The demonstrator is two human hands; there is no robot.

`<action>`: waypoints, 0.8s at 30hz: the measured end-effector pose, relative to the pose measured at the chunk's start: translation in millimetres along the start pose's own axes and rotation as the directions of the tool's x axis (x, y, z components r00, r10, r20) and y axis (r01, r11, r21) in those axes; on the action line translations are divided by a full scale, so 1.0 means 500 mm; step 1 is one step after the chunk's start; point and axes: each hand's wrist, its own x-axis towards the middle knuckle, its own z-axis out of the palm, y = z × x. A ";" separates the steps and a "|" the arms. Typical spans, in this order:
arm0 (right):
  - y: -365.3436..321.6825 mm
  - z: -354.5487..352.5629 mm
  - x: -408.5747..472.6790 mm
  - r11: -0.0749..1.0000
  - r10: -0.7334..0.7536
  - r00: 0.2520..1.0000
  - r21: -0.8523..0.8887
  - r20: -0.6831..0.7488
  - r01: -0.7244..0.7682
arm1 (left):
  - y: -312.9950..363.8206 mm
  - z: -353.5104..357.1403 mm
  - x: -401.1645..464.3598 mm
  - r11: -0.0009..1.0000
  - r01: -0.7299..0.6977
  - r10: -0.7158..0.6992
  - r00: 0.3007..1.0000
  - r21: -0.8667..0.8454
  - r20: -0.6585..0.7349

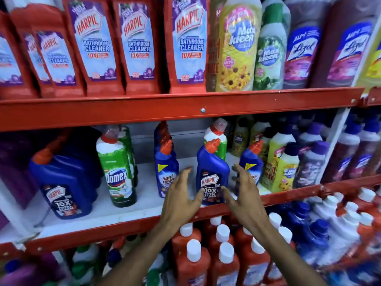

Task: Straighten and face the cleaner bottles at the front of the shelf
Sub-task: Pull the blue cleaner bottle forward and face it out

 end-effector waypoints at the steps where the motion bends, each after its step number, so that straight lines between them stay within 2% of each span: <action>1: 0.012 0.006 0.004 0.998 0.026 0.999 0.065 0.025 -0.028 | -0.007 0.014 0.010 0.996 0.033 -0.032 0.999 -0.077 0.011; 4: 0.020 0.008 0.014 0.979 0.071 0.991 0.181 0.114 -0.091 | -0.005 0.033 0.024 0.972 0.129 -0.118 0.991 -0.194 0.066; 6: 0.021 0.009 0.017 0.968 0.090 0.991 0.226 0.095 -0.110 | -0.013 0.052 0.022 0.951 0.163 -0.155 0.987 -0.261 0.050; 9: 0.020 0.010 0.010 0.960 0.072 0.994 0.263 0.080 -0.091 | -0.019 0.061 0.005 0.941 0.120 -0.137 0.990 -0.317 -0.030; 13: -0.012 0.028 -0.016 0.951 0.028 0.999 0.307 0.021 -0.033 | -0.017 0.018 -0.034 0.941 0.029 -0.084 0.985 -0.337 -0.151; 18: -0.131 0.062 -0.034 0.911 -0.065 0.997 0.405 -0.036 0.075 | -0.041 -0.091 -0.078 0.940 -0.040 -0.074 0.945 -0.338 -0.318; 24: -0.299 0.192 -0.059 0.856 -0.130 0.992 0.505 -0.002 0.113 | -0.119 -0.243 -0.149 0.970 -0.003 -0.117 0.870 -0.242 -0.480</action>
